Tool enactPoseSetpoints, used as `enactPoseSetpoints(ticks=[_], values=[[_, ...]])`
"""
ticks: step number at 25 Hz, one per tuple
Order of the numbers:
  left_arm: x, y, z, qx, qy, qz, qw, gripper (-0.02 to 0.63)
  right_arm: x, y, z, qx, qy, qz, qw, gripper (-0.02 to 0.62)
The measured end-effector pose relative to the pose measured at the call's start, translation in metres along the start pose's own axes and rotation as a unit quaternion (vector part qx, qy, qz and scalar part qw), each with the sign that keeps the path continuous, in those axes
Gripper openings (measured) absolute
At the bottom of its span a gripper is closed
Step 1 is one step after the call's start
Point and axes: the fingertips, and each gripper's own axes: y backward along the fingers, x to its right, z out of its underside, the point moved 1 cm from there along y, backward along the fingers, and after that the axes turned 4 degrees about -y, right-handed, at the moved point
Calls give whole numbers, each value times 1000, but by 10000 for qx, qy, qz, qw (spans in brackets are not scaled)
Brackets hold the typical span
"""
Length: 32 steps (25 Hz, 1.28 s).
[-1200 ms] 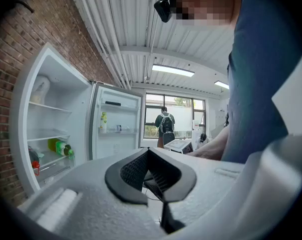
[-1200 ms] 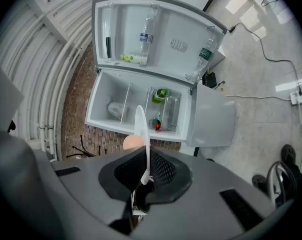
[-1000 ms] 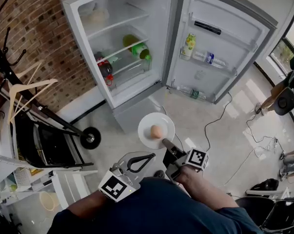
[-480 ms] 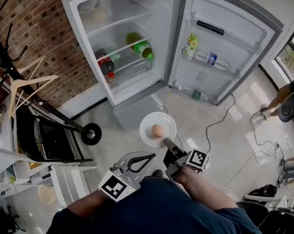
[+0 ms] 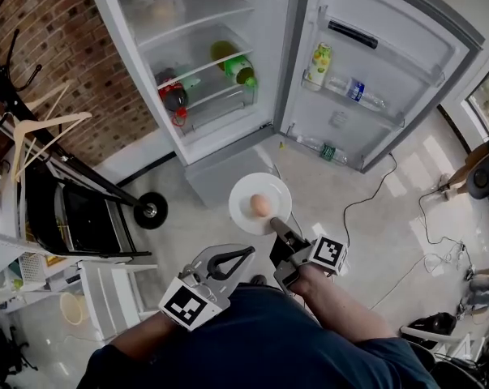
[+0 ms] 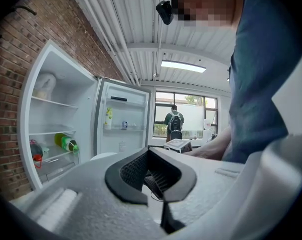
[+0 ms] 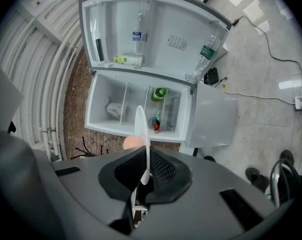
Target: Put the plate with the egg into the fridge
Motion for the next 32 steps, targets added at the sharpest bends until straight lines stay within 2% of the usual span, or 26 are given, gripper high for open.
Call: enactPoseSetpoints(ticks=[9,25,32], values=[[-48,-22,2,159,60,64,9998,3,2,-43,-28,-3,88,139,9999,18],[-244,-45,-12,290,96,313,9990,3,-33,-205,-90,336,64,240,9991,18],[-295,-48,-10,292,147,380,9987,3,-46,-263,-109,435,115,192,9988,18]])
